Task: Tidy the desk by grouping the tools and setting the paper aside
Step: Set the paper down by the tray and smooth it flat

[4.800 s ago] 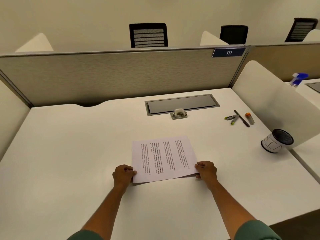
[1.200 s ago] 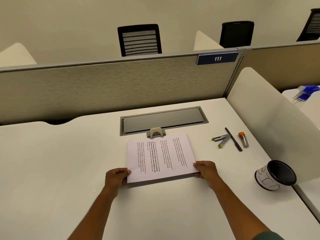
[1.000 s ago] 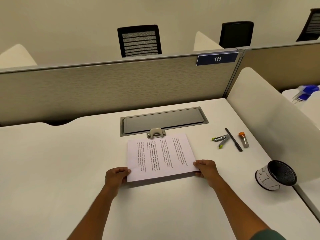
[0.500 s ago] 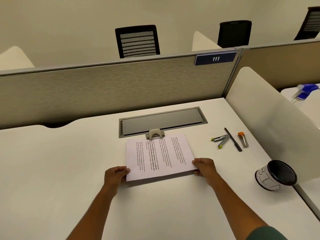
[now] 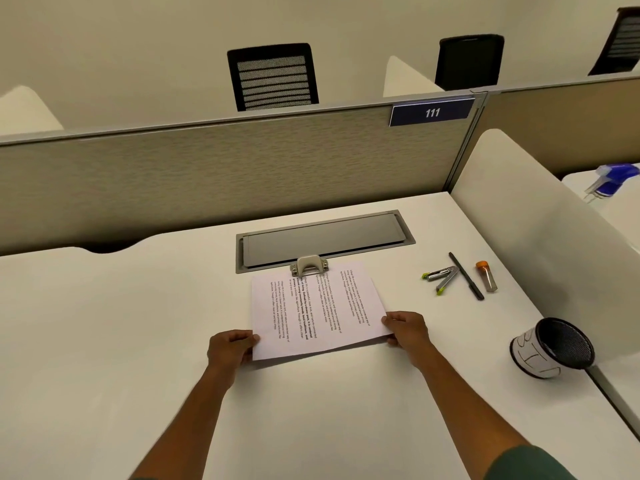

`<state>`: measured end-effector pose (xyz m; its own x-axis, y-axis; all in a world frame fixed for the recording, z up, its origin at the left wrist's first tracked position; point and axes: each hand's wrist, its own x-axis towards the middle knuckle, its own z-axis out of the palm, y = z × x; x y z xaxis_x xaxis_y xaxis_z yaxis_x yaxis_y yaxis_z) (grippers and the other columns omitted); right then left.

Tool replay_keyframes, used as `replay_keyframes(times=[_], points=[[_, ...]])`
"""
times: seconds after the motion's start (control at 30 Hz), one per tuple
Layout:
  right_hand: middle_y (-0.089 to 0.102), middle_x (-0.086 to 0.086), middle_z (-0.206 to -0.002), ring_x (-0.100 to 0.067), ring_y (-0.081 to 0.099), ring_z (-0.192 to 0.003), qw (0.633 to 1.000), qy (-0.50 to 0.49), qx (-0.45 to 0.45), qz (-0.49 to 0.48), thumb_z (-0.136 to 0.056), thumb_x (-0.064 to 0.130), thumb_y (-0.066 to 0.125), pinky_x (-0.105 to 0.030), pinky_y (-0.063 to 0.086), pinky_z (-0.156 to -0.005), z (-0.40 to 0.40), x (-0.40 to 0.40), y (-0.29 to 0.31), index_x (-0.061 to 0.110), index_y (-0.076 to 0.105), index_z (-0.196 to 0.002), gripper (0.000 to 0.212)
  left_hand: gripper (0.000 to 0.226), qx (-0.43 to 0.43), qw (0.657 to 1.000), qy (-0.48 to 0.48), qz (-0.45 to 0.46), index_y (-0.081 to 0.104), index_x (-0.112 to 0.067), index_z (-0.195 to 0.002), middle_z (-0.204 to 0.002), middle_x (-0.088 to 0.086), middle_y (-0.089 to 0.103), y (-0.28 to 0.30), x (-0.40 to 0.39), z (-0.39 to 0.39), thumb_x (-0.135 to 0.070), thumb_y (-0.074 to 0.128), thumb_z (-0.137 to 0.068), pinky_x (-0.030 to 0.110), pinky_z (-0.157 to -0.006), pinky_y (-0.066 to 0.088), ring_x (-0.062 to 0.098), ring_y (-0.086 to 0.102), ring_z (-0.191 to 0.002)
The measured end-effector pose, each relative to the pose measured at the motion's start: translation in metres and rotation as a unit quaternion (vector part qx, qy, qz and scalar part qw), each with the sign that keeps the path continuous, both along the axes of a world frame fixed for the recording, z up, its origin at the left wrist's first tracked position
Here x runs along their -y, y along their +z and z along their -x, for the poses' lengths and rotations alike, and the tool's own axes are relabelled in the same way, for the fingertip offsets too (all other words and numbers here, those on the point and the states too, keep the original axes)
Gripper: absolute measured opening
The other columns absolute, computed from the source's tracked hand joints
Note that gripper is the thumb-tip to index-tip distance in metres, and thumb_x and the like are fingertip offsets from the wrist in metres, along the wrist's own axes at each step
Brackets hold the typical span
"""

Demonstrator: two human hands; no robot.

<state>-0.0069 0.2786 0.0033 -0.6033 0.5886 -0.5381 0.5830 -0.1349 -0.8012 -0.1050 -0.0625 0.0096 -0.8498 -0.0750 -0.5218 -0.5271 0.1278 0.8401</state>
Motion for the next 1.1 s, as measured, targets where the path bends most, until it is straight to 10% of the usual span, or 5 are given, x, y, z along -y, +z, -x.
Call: replay_keyframes(times=[1.1], points=[[0.07,-0.008,-0.09,-0.022,0.058,-0.059,0.992,0.082,0.018,-0.098,-0.087,0.003,0.058,-0.037,0.059,-0.064,-0.002,0.007,0.014,0.012,0.066,-0.114,0.03,0.025,-0.009,0.995,-0.023,0.096,0.073,-0.005,-0.103,-0.092,0.015,0.073,-0.003,-0.004,0.001,-0.002,0.075,-0.078,0.039,-0.069,0.06,0.036,0.07,-0.081]])
